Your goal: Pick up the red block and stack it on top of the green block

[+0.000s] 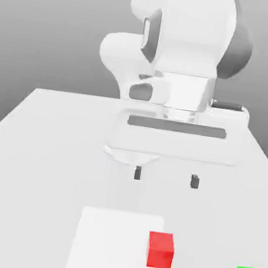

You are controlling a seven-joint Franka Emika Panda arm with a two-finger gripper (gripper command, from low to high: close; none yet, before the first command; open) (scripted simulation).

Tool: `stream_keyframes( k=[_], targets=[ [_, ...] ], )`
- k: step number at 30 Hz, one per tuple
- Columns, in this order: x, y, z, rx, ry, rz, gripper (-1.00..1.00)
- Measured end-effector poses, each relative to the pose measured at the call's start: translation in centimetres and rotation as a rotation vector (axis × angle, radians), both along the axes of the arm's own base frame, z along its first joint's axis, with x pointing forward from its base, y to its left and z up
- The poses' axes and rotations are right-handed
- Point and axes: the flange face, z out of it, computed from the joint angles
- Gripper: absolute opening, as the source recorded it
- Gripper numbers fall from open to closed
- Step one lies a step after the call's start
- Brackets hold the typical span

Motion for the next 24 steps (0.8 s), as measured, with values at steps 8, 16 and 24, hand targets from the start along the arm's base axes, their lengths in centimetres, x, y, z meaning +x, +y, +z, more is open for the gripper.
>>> stream_keyframes(
  k=[8,16,24],
  targets=[
    [-2.8,1.4,-12.7,0.014,0.152,0.001,0.0],
    [-3.0,1.4,-15.6,0.013,0.153,0.001,-1.0],
    [-2.1,3.3,-9.1,0.009,0.155,0.053,-1.0]
  ],
)
